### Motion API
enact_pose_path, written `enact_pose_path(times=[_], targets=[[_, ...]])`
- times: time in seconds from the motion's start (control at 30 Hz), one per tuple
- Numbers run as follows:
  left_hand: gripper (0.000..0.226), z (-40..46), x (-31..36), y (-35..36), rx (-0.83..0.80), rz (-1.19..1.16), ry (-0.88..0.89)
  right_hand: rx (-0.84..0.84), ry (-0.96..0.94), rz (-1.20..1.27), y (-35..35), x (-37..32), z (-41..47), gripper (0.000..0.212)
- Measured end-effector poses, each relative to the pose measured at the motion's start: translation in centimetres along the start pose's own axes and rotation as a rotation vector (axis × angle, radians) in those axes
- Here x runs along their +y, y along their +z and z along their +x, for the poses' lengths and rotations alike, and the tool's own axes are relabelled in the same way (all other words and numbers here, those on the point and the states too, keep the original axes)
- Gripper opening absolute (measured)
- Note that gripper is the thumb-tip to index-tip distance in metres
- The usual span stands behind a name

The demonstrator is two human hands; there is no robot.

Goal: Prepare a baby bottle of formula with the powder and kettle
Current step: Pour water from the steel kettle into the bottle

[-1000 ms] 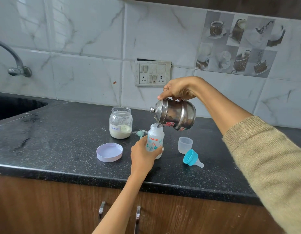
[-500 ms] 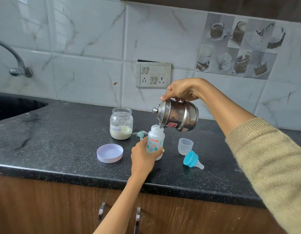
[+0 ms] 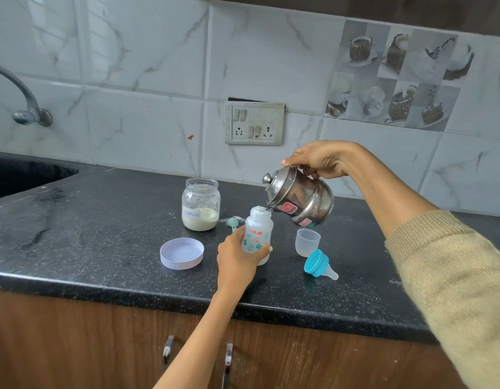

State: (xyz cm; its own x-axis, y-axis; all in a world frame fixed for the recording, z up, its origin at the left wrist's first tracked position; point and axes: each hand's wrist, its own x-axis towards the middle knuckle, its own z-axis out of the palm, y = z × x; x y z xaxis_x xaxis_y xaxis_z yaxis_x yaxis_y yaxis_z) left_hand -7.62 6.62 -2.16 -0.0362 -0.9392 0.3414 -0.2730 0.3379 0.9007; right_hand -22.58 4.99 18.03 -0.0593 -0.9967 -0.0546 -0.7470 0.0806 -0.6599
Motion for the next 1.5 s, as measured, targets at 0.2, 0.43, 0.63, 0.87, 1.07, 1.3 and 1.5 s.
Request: enact_pose_path(times=[0.2,0.43,0.63,0.87,1.07,1.3,1.5], targets=[[0.046,-0.1,0.1,-0.1,0.0,-0.004,0.002,-0.008,0.018,0.277,-0.1,3.1,0.9,0.023],[0.046,-0.2,0.2,-0.2,-0.003,-0.003,-0.003,0.067,0.002,0.617,0.4,5.3,1.0,0.02],[0.05,-0.2,0.1,-0.1,-0.012,0.013,-0.01,0.346,0.046,0.978,1.3,7.4,3.5,0.02],[0.058,0.0,-0.3,0.1,-0.009,0.005,-0.014,0.429,0.148,1.179,4.1,8.9,6.0,0.019],[0.051,0.2,-0.6,0.2,-0.006,-0.006,-0.007,0.422,0.167,1.194,6.0,10.6,8.0,0.018],[0.056,0.2,-0.5,0.2,-0.002,-0.011,-0.022,0.401,0.168,1.204,6.8,11.3,8.4,0.015],[0.061,0.1,-0.4,0.2,0.0,-0.015,-0.031,0.416,0.171,1.223,7.2,11.5,8.5,0.016]])
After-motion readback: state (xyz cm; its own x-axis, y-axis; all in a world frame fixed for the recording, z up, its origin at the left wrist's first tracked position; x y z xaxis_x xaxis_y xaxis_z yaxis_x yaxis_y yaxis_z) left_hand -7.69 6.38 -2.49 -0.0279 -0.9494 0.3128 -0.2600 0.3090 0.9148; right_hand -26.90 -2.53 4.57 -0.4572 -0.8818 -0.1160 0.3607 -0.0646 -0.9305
